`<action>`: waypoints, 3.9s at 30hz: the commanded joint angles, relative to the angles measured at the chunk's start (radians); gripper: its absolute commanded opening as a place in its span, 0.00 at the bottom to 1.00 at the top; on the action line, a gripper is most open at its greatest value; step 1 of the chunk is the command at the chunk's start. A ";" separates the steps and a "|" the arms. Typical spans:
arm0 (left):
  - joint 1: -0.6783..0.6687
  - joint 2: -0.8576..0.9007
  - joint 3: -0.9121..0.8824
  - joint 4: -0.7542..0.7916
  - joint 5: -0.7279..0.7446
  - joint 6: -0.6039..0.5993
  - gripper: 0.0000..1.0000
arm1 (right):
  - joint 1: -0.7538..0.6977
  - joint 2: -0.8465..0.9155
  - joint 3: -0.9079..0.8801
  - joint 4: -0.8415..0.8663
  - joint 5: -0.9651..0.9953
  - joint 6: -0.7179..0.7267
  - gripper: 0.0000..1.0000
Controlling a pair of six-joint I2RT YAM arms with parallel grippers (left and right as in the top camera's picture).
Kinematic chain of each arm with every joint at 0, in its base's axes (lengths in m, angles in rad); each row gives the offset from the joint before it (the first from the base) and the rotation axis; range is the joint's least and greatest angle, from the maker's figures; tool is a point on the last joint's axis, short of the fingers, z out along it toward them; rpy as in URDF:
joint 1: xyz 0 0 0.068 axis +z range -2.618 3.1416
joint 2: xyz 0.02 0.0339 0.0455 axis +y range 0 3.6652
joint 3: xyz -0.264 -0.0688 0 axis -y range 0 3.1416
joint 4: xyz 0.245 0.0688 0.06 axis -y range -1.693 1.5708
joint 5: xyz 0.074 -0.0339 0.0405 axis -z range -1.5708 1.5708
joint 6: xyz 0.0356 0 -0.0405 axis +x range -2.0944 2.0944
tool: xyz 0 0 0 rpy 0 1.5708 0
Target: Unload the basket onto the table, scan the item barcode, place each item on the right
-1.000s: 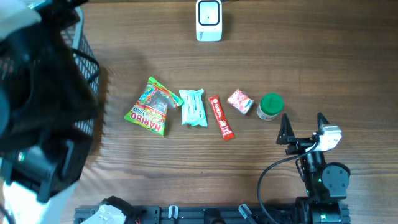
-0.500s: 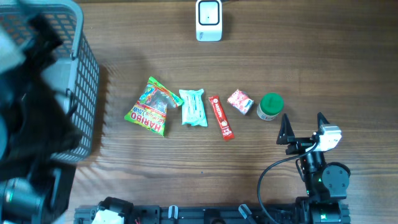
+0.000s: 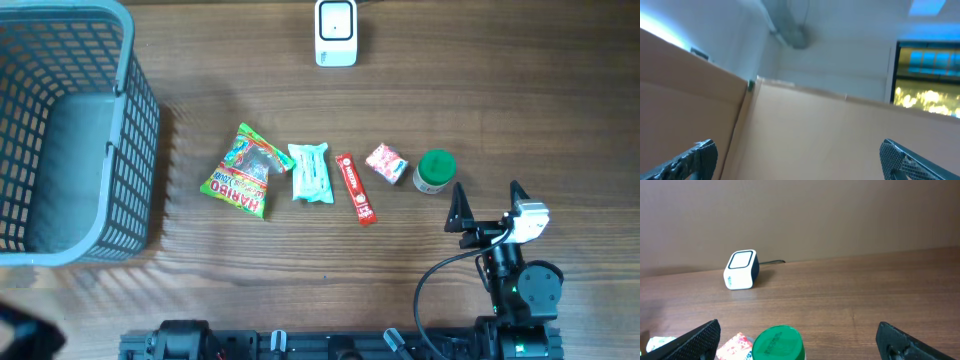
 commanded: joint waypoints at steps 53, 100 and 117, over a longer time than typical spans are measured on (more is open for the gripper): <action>0.088 -0.256 -0.870 0.298 0.335 -0.182 1.00 | 0.002 -0.001 -0.001 0.002 0.012 -0.002 1.00; 0.087 -0.253 -1.211 0.187 0.290 -0.200 1.00 | 0.002 -0.001 -0.001 0.002 0.012 -0.002 1.00; 0.086 -0.264 -1.211 0.187 0.290 -0.200 1.00 | 0.001 0.000 0.145 -0.158 -0.028 -0.030 1.00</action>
